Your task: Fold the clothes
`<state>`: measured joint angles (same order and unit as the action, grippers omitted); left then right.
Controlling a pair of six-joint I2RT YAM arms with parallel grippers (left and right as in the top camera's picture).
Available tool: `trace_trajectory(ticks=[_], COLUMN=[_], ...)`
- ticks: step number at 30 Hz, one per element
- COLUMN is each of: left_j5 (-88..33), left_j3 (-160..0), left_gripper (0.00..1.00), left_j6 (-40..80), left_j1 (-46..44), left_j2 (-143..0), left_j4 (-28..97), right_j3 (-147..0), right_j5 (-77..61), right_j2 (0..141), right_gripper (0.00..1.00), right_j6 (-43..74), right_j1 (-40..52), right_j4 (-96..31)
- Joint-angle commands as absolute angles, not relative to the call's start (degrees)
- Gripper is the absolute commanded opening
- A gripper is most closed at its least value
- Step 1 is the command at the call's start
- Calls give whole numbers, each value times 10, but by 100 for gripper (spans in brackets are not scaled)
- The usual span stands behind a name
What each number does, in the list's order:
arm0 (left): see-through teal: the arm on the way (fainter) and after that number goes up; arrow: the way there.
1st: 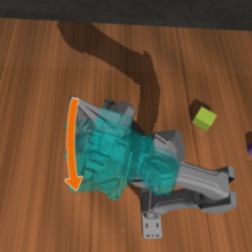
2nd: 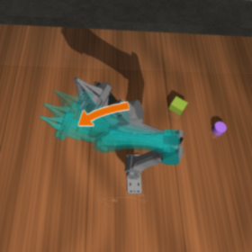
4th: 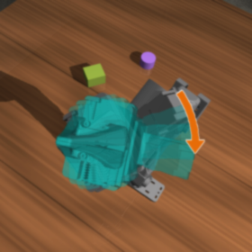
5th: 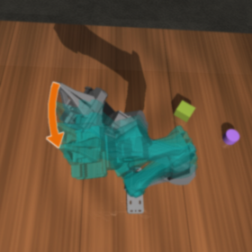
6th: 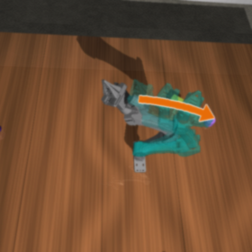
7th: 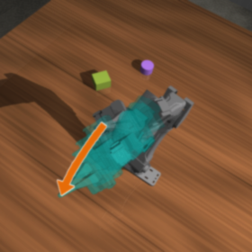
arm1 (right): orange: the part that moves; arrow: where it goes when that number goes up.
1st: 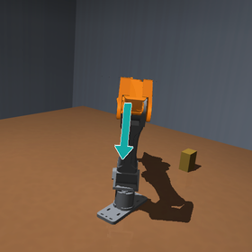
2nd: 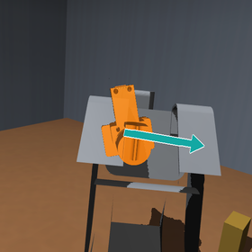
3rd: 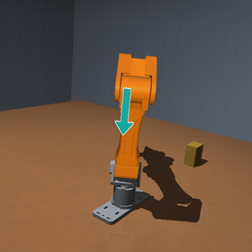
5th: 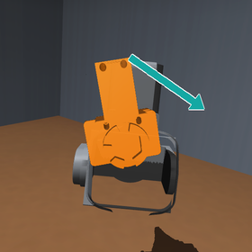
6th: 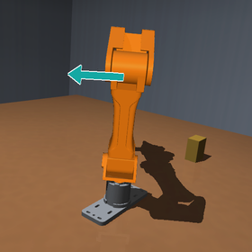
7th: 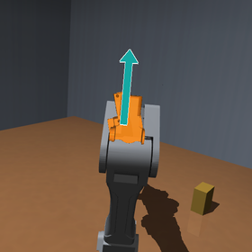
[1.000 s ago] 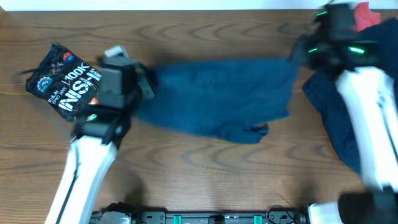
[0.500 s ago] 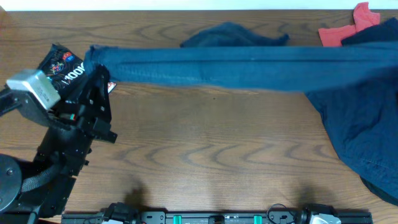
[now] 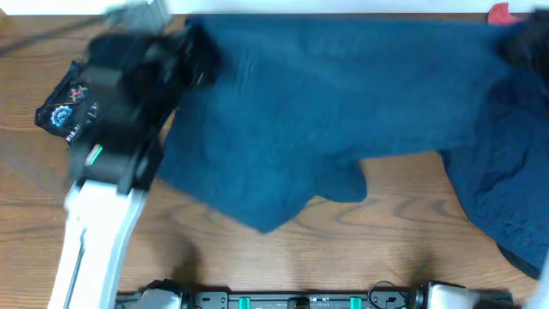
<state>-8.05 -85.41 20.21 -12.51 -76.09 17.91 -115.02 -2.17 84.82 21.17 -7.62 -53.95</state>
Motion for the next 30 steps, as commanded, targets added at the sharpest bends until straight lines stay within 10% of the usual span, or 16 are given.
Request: trace_trajectory(ticks=[1,11,23,30], left_j5=[-40,-43,-90,-90], left_j3=[-874,-1082,-1086,-938], left_gripper=[6,6,6,6], left_j6=[159,169,170,170], left_j1=[-112,-86,-54,-72], left_j2=[-855,-933,-912,-929], left_j4=[48,-30,574,722], right_j3=[-1150,-1271,-1261,-1108], right_j5=[10,64,131,166], right_j2=[920,918,927,929], right_gripper=[1,1,1,1], right_j6=[217,272,257,274], right_j1=[-92,-141,-162,-161], right_j4=[-482,-433,-789,-891])
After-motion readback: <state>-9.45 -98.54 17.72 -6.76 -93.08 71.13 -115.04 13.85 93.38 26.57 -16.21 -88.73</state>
